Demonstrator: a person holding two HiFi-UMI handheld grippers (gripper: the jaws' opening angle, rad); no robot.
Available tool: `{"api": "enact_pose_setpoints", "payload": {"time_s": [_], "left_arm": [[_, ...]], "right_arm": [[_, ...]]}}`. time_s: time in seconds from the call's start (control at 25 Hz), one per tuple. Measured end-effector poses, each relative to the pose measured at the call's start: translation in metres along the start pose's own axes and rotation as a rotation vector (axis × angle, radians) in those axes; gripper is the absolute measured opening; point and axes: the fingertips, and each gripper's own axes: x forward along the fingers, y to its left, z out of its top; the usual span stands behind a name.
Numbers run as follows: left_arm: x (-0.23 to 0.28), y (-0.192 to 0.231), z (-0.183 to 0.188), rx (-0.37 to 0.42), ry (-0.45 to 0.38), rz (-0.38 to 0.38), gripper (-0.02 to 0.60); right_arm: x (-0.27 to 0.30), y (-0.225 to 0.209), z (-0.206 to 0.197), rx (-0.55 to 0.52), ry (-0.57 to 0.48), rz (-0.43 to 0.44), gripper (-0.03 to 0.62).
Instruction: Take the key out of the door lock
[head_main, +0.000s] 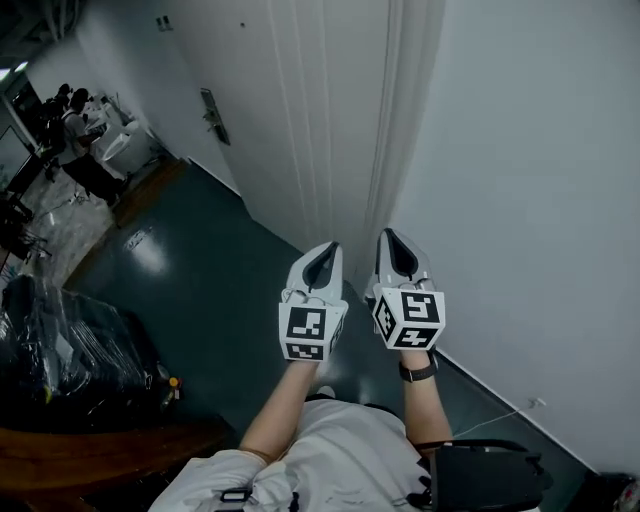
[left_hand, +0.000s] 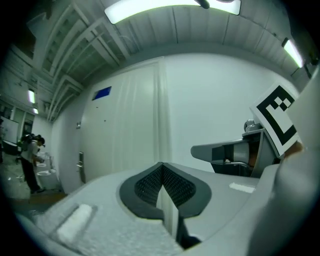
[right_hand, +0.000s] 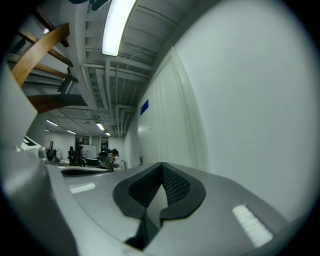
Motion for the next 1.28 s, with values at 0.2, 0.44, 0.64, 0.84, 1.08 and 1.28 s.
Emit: {"api": "enact_pose_setpoints", "payload": {"time_s": [0.2,0.44,0.64,0.84,1.08,1.28], "left_arm": [[-0.066,0.113,0.003,-0.007,-0.039,0.209,-0.002],[-0.139,0.199,0.011,-0.022,-0.156,0.391,0.0],[-0.181,0.247,0.016,0.031,-0.226,0.567,0.001],[-0.204,0.292,0.008,0.034,-0.226,0.764,0.0],[-0.208,0.32,-0.001,0.017,-0.186,0.9,-0.002],[-0.21,0.335,-0.016,-0.019,-0.172,0.923,-0.004]], "right_arm": [[0.052,0.135,-0.007,-0.021,-0.001,0.258,0.0],[0.083,0.27,-0.021,-0.039,-0.006,0.597,0.0],[0.098,0.332,-0.021,0.017,-0.054,0.768,0.002],[0.127,0.372,-0.022,-0.035,-0.101,0.903,0.002],[0.152,0.391,-0.018,-0.024,-0.14,0.98,0.002],[0.164,0.408,-0.031,-0.052,-0.18,1.004,0.0]]}}
